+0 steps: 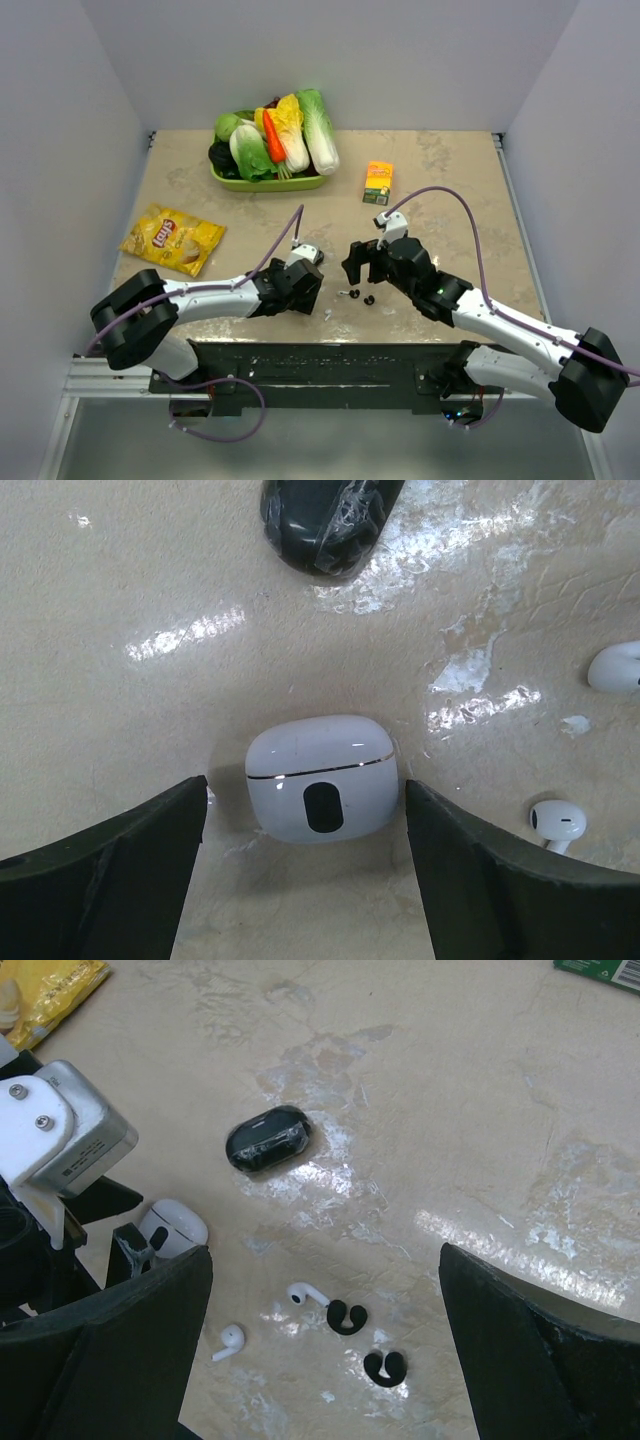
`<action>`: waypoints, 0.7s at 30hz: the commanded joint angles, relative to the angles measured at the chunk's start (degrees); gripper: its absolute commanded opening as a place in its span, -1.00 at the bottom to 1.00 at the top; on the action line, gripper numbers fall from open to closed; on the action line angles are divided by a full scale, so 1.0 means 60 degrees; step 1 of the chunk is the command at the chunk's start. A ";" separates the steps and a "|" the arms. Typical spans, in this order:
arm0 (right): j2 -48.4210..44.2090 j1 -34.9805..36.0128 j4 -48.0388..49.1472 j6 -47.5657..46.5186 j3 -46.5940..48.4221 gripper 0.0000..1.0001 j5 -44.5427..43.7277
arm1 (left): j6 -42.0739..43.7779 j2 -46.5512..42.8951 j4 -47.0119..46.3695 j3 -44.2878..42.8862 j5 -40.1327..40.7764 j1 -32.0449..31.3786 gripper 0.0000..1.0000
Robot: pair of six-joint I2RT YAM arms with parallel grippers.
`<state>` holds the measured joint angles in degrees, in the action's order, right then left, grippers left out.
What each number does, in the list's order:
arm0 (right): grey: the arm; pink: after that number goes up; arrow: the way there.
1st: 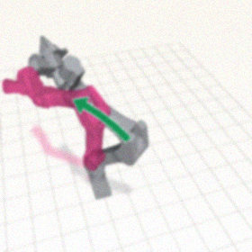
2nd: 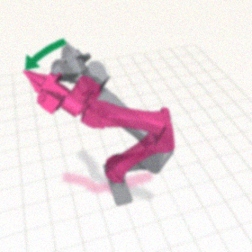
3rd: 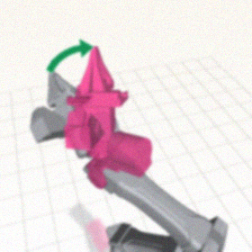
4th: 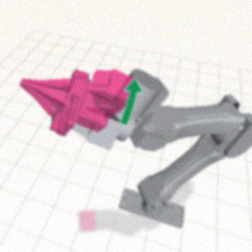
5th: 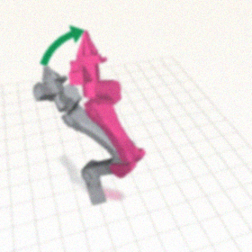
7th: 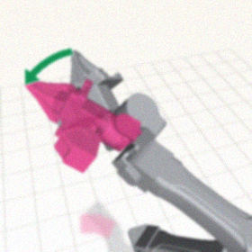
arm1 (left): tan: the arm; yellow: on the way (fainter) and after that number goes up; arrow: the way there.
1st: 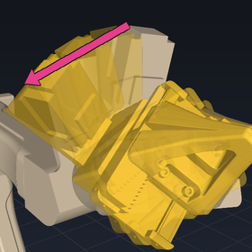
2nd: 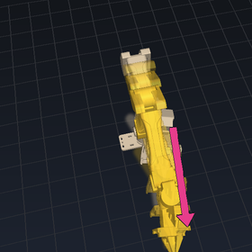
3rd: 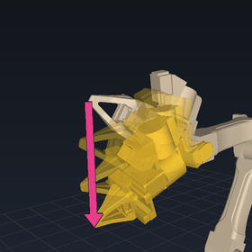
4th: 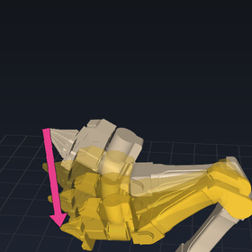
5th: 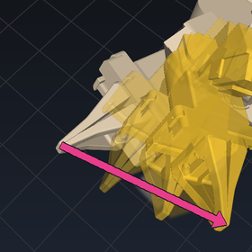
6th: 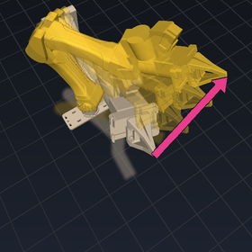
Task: Insert the wireless bluetooth earbuds into the charging case
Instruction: Pick up the charging case at the center of the board.
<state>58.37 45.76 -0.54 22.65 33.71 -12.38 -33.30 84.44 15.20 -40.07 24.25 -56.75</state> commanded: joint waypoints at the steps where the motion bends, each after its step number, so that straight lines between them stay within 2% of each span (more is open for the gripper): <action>1: -0.0089 0.0020 0.0192 0.0004 -0.0038 0.96 0.0057 | -0.0352 0.0062 -0.0292 -0.0367 0.0250 -0.0019 0.70; 10: -0.0104 0.0020 0.0206 0.0062 -0.0082 0.96 0.0071 | -0.1583 0.0223 -0.0248 -0.0249 0.0396 -0.0019 0.76; 21: -0.0148 0.0020 0.0206 0.0106 -0.0111 0.96 0.0028 | -0.2082 0.0705 0.0044 -0.0528 0.0602 -0.0034 0.65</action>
<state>58.37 45.76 -0.54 22.90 33.26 -12.40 -43.11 87.22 14.79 -41.41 27.03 -56.77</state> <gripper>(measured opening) 0.982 0.832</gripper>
